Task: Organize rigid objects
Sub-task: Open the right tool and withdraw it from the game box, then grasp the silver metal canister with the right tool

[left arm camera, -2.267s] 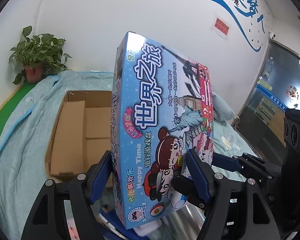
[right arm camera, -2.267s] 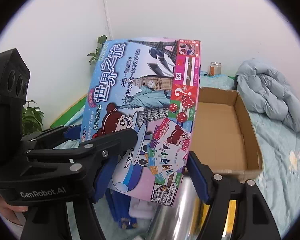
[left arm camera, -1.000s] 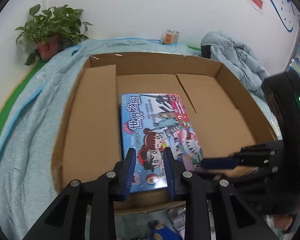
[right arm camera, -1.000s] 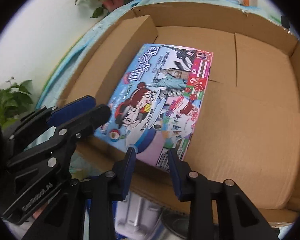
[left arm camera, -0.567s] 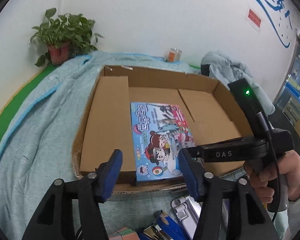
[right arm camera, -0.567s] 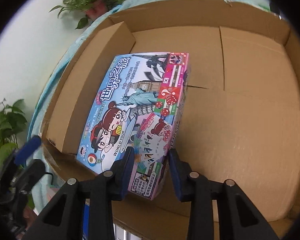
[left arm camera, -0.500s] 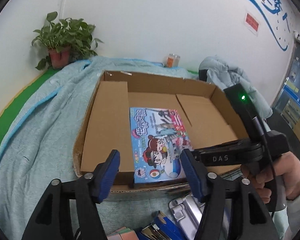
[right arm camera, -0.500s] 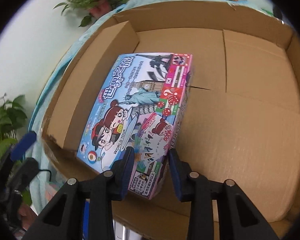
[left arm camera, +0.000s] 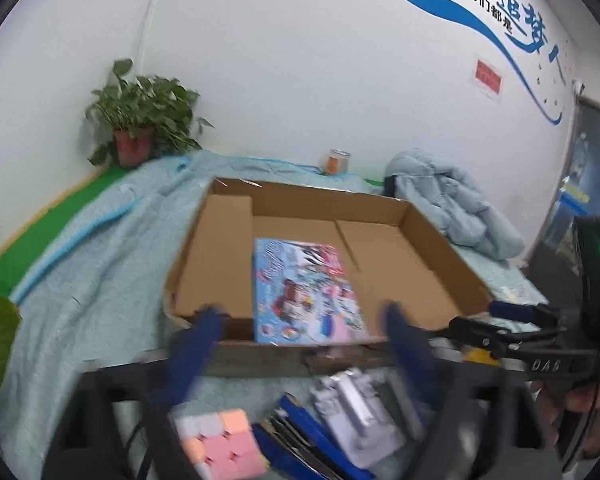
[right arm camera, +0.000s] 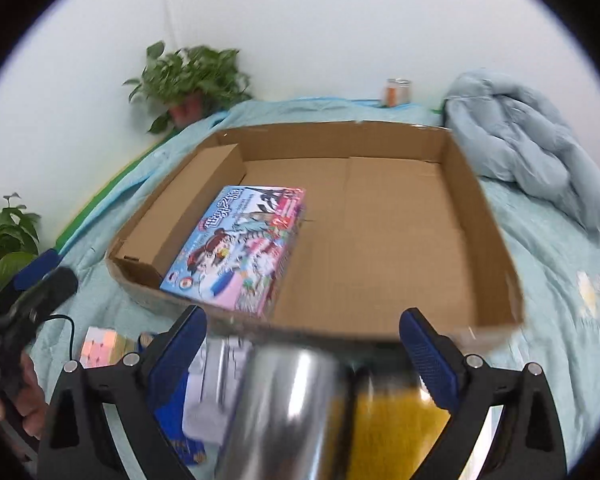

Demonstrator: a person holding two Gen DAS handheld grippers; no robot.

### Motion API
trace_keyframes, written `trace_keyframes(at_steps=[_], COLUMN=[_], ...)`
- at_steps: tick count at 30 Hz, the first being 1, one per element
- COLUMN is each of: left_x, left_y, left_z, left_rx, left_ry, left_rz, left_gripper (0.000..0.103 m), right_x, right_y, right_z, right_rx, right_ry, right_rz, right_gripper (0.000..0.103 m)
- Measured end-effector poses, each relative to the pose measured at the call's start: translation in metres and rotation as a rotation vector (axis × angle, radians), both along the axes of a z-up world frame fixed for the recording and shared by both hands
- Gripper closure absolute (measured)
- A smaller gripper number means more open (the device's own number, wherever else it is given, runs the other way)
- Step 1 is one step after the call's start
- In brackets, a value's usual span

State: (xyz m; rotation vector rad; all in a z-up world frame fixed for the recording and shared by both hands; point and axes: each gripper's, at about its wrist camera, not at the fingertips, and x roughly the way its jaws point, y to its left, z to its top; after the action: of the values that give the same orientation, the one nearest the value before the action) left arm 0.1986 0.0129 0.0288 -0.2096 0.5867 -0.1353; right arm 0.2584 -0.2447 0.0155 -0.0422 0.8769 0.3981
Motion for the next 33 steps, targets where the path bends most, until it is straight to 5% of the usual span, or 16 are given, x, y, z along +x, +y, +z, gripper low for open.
trace_keyframes(at_steps=[1,2,4,5,6,7,8,9,13,18,24,33], left_x=[0.0,-0.002,-0.011,-0.015,-0.017,-0.019,-0.024,-0.027,-0.031,-0.025,0.0,0.033], left_y=[-0.004,-0.008,-0.019,-0.025,-0.031,-0.035,-0.038,-0.041,-0.053,-0.059,-0.081,-0.121], left_z=[-0.002,-0.003,-0.002,0.0,0.0,0.001,0.003,0.004,0.005,-0.002,-0.039,-0.081], left_rx=[-0.013,-0.02,-0.02,-0.016,-0.012,-0.005,-0.008,-0.012,-0.029,-0.085,-0.256,-0.29], left_ry=[0.035,0.059,0.037,0.033,0.043,0.05,0.02,-0.005,0.029,0.112,0.321,0.5], left_rz=[-0.014,-0.006,-0.007,-0.018,-0.018,-0.001,0.023,0.02,-0.039,-0.11,-0.277,-0.402], left_gripper=[0.098,0.1,0.093,0.066,0.041,0.0,0.001,0.0,0.001,0.001,0.001,0.01], right_x=[-0.004,-0.009,-0.02,-0.023,-0.027,-0.034,-0.041,-0.047,-0.06,-0.073,-0.093,-0.085], right_y=[-0.007,-0.01,-0.023,-0.025,-0.029,-0.032,-0.037,-0.041,-0.044,-0.045,-0.062,-0.059], right_z=[0.001,0.003,0.005,0.006,0.008,0.01,0.013,0.016,0.023,0.018,-0.008,-0.048], right_rx=[0.0,-0.01,0.016,0.035,0.042,0.042,0.049,0.057,0.023,0.019,0.115,0.296], right_ry=[-0.012,-0.021,-0.004,0.004,0.008,0.002,-0.013,-0.037,-0.089,-0.046,0.133,0.319], right_rz=[0.007,0.005,-0.027,-0.032,-0.034,-0.04,-0.05,-0.061,-0.072,-0.047,0.03,0.037], right_gripper=[0.029,0.06,0.067,0.065,0.047,0.031,0.008,0.004,0.003,0.003,0.003,0.007])
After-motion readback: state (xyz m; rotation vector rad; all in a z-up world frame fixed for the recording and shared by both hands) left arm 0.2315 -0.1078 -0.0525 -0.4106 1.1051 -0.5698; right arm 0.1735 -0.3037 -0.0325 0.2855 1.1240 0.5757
